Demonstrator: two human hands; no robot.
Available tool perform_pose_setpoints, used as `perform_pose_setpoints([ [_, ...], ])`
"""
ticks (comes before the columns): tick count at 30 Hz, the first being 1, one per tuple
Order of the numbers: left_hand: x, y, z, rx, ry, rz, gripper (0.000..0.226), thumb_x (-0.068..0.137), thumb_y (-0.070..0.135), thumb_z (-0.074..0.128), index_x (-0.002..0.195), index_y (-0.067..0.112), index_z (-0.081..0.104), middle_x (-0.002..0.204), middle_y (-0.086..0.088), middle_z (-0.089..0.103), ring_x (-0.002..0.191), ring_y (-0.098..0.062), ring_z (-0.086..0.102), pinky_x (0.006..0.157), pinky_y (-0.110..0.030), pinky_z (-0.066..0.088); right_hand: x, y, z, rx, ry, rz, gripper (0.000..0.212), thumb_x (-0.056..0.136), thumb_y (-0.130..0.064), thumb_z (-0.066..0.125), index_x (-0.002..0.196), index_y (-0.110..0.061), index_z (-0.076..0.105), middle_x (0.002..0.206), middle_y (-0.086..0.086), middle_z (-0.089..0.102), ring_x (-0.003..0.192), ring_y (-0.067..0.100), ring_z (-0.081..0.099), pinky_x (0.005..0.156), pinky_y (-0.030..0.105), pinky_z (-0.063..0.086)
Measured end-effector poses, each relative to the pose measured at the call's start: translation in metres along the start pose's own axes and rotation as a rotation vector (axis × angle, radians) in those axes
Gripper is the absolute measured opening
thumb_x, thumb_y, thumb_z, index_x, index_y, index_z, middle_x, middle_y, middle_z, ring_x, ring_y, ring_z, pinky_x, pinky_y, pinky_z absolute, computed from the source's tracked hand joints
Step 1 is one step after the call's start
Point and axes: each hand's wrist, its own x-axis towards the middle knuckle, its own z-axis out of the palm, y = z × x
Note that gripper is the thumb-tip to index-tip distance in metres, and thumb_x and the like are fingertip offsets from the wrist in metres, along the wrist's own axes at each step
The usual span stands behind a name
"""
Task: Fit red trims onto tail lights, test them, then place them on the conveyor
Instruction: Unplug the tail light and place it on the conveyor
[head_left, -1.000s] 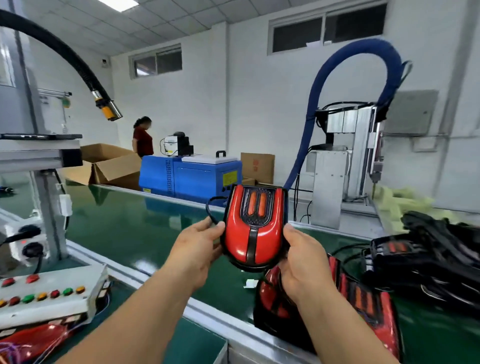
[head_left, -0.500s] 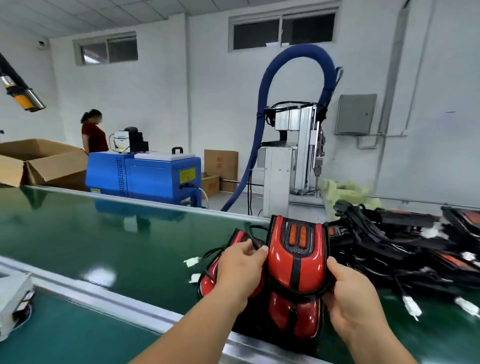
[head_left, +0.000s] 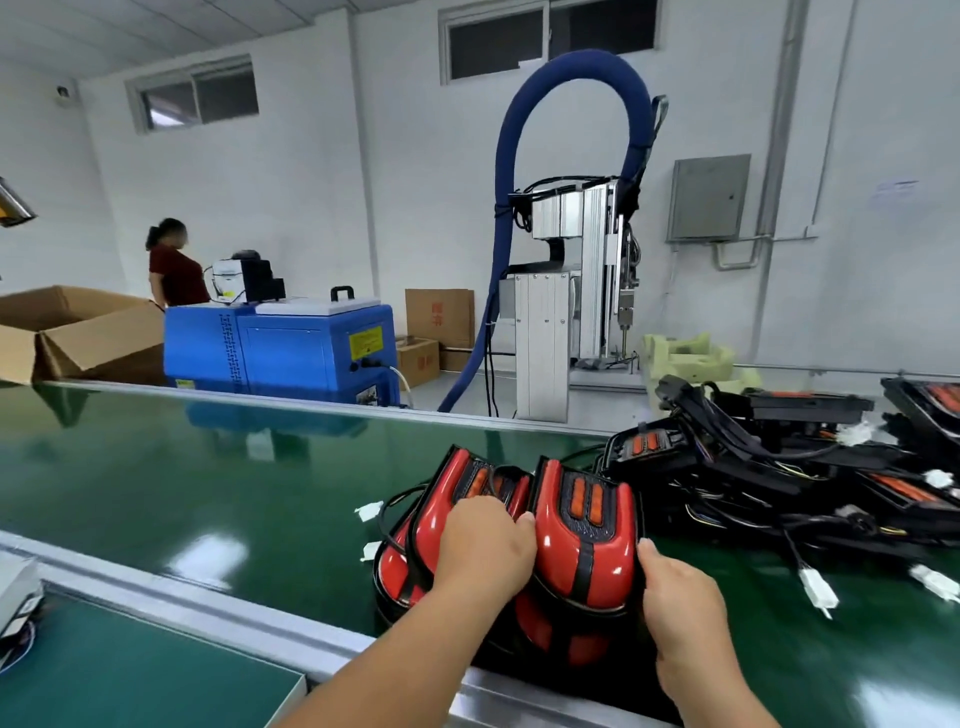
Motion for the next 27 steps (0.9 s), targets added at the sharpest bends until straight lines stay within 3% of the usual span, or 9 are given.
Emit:
perform_pose_setpoints([
  [2, 0.000, 0.003, 0.001, 0.050, 0.002, 0.006, 0.037, 0.100, 0.042, 0.046, 0.080, 0.013, 0.059, 0.091, -0.002, 0.062, 0.073, -0.013, 0.055, 0.062, -0.020, 0.042, 0.000, 0.002, 0.003, 0.001, 0.003, 0.001, 0.057, 0.100, -0.038, 0.048, 0.087, 0.016, 0.060, 0.079, 0.029, 0.066, 0.071, 0.028, 0.060, 0.076, 0.044, 0.051],
  [4, -0.001, 0.003, 0.002, 0.046, 0.004, 0.026, 0.044, 0.101, 0.044, 0.043, 0.116, 0.008, 0.062, 0.127, -0.011, 0.056, 0.104, -0.021, 0.059, 0.085, -0.027, 0.046, -0.002, 0.006, 0.006, 0.001, -0.009, 0.016, 0.062, 0.101, -0.043, 0.043, 0.083, 0.012, 0.065, 0.087, 0.027, 0.069, 0.080, 0.037, 0.067, 0.084, 0.048, 0.053],
  [6, -0.005, 0.003, 0.000, 0.031, 0.017, 0.044, 0.054, 0.101, 0.047, 0.041, 0.138, 0.008, 0.049, 0.142, -0.009, 0.042, 0.126, -0.023, 0.049, 0.100, -0.029, 0.040, -0.003, 0.007, 0.005, 0.036, 0.009, 0.022, 0.064, 0.102, -0.046, 0.038, 0.080, 0.007, 0.066, 0.086, 0.025, 0.071, 0.086, 0.040, 0.067, 0.084, 0.048, 0.052],
  [11, -0.006, 0.004, 0.000, 0.045, 0.044, 0.110, 0.047, 0.103, 0.043, 0.039, 0.134, 0.010, 0.053, 0.136, -0.005, 0.041, 0.119, -0.021, 0.051, 0.087, -0.022, 0.034, 0.004, 0.010, 0.000, 0.101, 0.073, 0.012, 0.059, 0.103, -0.038, 0.041, 0.091, 0.018, 0.055, 0.073, 0.015, 0.056, 0.070, 0.027, 0.053, 0.069, 0.037, 0.041],
  [13, -0.007, 0.005, -0.001, 0.040, 0.025, 0.133, 0.047, 0.103, 0.042, 0.040, 0.137, 0.012, 0.053, 0.140, -0.006, 0.041, 0.125, -0.021, 0.049, 0.096, -0.025, 0.037, 0.005, 0.012, 0.000, 0.114, 0.074, 0.012, 0.058, 0.102, -0.036, 0.043, 0.087, 0.018, 0.055, 0.071, 0.017, 0.055, 0.069, 0.026, 0.052, 0.069, 0.037, 0.041],
  [16, -0.012, 0.008, 0.001, 0.036, -0.052, 0.214, 0.045, 0.104, 0.038, 0.040, 0.141, 0.014, 0.051, 0.145, -0.007, 0.046, 0.132, -0.023, 0.047, 0.110, -0.031, 0.036, 0.002, 0.011, 0.000, 0.179, 0.052, 0.003, 0.048, 0.102, -0.028, 0.049, 0.071, 0.003, 0.068, 0.078, 0.027, 0.069, 0.073, 0.031, 0.064, 0.077, 0.047, 0.053],
  [19, -0.016, 0.015, 0.005, 0.097, -0.091, 0.259, 0.042, 0.106, 0.028, 0.037, 0.141, 0.008, 0.051, 0.140, -0.007, 0.056, 0.125, -0.021, 0.054, 0.107, -0.030, 0.042, 0.001, 0.012, -0.005, 0.243, 0.022, -0.002, 0.036, 0.099, -0.019, 0.053, 0.074, -0.005, 0.076, 0.078, 0.020, 0.073, 0.074, 0.030, 0.070, 0.077, 0.046, 0.056],
  [24, -0.020, 0.017, 0.017, 0.115, -0.105, 0.248, 0.030, 0.102, 0.018, 0.041, 0.119, 0.006, 0.064, 0.088, 0.004, 0.058, 0.109, -0.026, 0.062, 0.082, -0.023, 0.044, 0.004, 0.011, -0.018, 0.275, 0.064, -0.019, 0.023, 0.094, -0.018, 0.060, 0.105, -0.003, 0.074, 0.092, 0.015, 0.075, 0.087, 0.030, 0.072, 0.086, 0.050, 0.057],
  [27, -0.011, 0.009, 0.006, 0.129, 0.024, 0.197, 0.032, 0.098, 0.013, 0.043, 0.121, 0.012, 0.066, 0.107, -0.001, 0.066, 0.111, -0.023, 0.062, 0.090, -0.024, 0.046, -0.001, 0.009, -0.012, 0.190, -0.041, -0.069, 0.019, 0.093, -0.012, 0.062, 0.084, -0.005, 0.078, 0.068, 0.005, 0.071, 0.057, 0.016, 0.064, 0.059, 0.030, 0.053],
])
